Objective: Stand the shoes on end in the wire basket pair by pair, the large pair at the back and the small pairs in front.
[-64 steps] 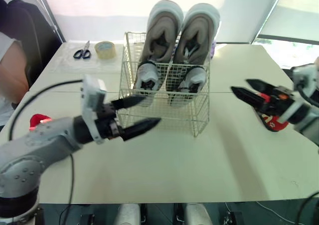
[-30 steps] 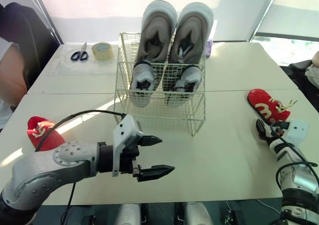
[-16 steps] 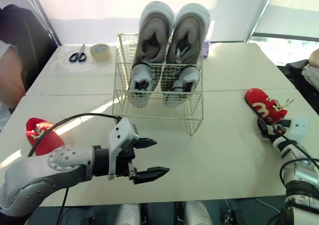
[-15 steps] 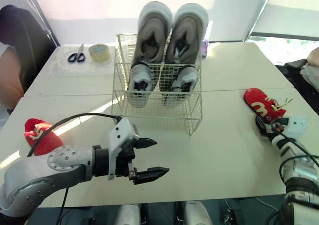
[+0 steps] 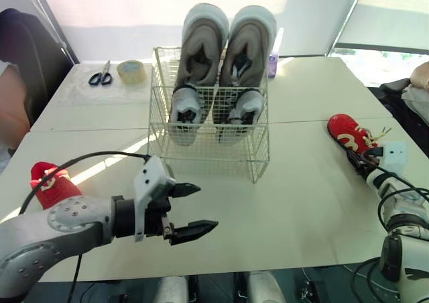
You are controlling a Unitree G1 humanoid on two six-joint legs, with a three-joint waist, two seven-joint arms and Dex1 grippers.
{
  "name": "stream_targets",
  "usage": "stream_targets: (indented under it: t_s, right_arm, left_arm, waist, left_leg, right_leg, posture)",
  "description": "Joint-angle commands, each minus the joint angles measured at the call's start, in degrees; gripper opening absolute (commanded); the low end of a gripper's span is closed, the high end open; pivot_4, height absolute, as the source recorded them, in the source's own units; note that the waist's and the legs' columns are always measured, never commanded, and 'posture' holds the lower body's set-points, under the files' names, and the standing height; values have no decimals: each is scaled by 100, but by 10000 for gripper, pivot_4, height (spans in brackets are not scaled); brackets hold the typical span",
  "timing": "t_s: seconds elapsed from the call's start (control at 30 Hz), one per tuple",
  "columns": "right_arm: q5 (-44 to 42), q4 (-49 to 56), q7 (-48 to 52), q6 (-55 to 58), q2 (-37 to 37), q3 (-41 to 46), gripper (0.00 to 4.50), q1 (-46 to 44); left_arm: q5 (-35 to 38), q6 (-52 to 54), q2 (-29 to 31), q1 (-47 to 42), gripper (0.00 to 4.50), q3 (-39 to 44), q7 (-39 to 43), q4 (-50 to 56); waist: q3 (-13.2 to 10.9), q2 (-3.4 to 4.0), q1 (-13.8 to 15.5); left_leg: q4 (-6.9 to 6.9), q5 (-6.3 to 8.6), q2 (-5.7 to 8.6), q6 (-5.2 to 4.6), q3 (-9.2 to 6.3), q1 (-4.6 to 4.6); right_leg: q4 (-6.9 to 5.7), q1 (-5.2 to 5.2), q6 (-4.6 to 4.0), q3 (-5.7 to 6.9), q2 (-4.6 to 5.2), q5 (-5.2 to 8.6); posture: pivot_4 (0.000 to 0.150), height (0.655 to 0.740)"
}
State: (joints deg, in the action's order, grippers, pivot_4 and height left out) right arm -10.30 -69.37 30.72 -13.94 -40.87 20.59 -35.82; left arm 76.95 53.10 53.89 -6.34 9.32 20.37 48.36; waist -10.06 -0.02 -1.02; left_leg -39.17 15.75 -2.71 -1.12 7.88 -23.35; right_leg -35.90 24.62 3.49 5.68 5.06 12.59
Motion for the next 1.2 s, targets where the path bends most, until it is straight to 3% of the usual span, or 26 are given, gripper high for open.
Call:
stream_targets:
  t_s: [0.03,0.1,0.23,0.37,0.47,0.6,0.67,1.17,1.2]
  right_arm:
    - [-296,342,-9,-221,-98,282,21026,-152]
    - [-554,782,-57,-304,-311,533,21026,-448]
    - [-898,2049,403,-22,-698,539,21026,-1343]
    - [-1501,3841,1869,1250,-742,-261,21026,-2419]
    - [-1839,4575,2692,2012,-752,-680,21026,-2799]
    - [-2238,5793,3206,2800,-531,-1176,21026,-2845]
    - [-2012,6222,3250,2667,-367,-1459,21026,-2655]
    - [-1566,7043,3373,2167,123,-1811,21026,-2051]
    - [-1536,7063,3385,2126,128,-1832,21026,-2050]
  left_arm:
    - [462,-540,-123,-594,45000,770,-1050,-404]
    - [1089,-591,73,-1124,45000,1053,-1382,-991]
    - [2547,-449,209,-1975,45000,1401,-581,-2387]
    - [2145,-129,264,-2980,45000,997,-154,-3691]
    - [2318,205,122,-3681,45000,797,198,-4314]
    - [2047,384,-239,-4509,45000,590,530,-4851]
    - [2032,407,-463,-4764,45000,587,536,-4979]
    - [1140,610,-1307,-4875,45000,339,797,-4601]
    - [1130,611,-1382,-4836,42370,350,812,-4605]
  waist:
    - [-3,2,3]
    - [-15,10,18]
    - [-71,94,-17]
    - [-75,89,-35]
    - [-60,29,9]
    - [-70,3,58]
    - [-70,2,51]
    - [-79,-14,29]
    - [-79,-14,28]
  left_leg:
    - [0,-1,0,1,0,0]
    - [0,-5,0,7,-1,-1]
    - [0,-5,6,4,17,-5]
    - [24,-15,-3,21,34,-7]
    - [52,-31,-14,52,4,-1]
    - [40,-29,-12,46,-11,-15]
    - [18,-17,-7,25,-5,-26]
    - [7,-13,0,18,-5,-33]
    - [7,-13,0,19,-5,-34]
  right_leg:
    - [-1,1,0,0,0,0]
    - [-3,2,0,0,0,-1]
    - [-11,18,19,-11,4,-12]
    - [-24,49,23,-25,-25,-6]
    - [-23,48,3,-22,-59,4]
    - [-24,42,-6,-19,-41,6]
    - [-22,41,-2,-23,-30,5]
    - [-23,43,14,-22,-25,-3]
    - [-22,43,14,-22,-25,-3]
  posture:
    - [1500,7400]
    - [1500,7400]
    - [1500,7400]
    - [1500,7400]
    - [1500,7400]
    - [1500,7400]
    - [1500,7400]
    - [1500,7400]
    - [1500,7400]
